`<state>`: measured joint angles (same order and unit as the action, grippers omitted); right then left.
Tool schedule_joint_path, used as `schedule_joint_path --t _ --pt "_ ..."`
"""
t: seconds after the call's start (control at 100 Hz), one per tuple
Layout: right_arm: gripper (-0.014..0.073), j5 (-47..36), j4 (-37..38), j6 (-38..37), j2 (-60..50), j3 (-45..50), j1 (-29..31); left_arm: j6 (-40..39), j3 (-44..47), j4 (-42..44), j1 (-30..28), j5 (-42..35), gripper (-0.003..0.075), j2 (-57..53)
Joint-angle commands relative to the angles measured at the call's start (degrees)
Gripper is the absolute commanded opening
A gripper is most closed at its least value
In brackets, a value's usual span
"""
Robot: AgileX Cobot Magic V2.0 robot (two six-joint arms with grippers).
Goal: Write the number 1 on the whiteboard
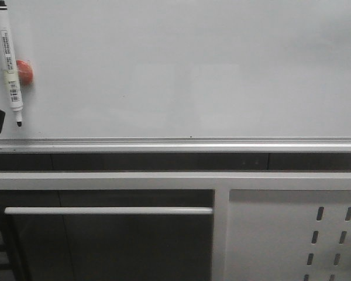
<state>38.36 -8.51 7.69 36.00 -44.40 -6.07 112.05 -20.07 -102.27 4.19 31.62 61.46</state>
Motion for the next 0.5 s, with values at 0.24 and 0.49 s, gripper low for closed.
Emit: schedule_joint_path --t 0.24,0.49 --pt "-0.0061 -0.58 0.31 0.55 0.54 -1.48 -0.09 0.33 -5.18 -3.9 0.37 7.92 0.0298 3.86" --pt "-0.0061 1.51 0.31 0.55 0.54 -1.48 -0.09 1.57 -5.18 -3.9 0.37 8.8 0.0191 3.09"
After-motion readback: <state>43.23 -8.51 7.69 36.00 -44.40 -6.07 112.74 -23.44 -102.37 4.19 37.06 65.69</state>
